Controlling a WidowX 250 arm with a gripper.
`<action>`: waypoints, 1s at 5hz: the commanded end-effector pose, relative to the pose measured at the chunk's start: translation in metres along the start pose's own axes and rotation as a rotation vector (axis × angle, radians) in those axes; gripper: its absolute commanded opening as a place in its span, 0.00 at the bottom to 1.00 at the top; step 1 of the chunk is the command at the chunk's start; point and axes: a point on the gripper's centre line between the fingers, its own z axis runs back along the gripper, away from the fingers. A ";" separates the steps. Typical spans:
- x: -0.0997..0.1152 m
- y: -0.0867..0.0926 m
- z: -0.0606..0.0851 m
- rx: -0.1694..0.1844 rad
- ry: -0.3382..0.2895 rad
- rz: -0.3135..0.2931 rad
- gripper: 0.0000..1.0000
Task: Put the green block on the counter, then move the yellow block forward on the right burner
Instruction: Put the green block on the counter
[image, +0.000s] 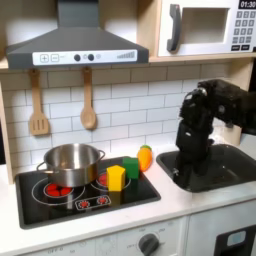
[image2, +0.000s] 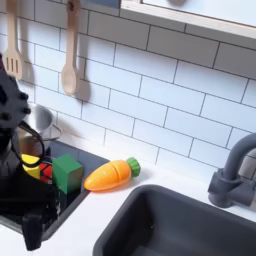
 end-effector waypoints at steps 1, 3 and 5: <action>0.024 0.010 -0.007 0.004 -0.003 0.093 1.00; 0.038 0.011 -0.016 -0.007 0.014 0.168 1.00; 0.048 -0.008 -0.024 -0.055 0.017 0.221 1.00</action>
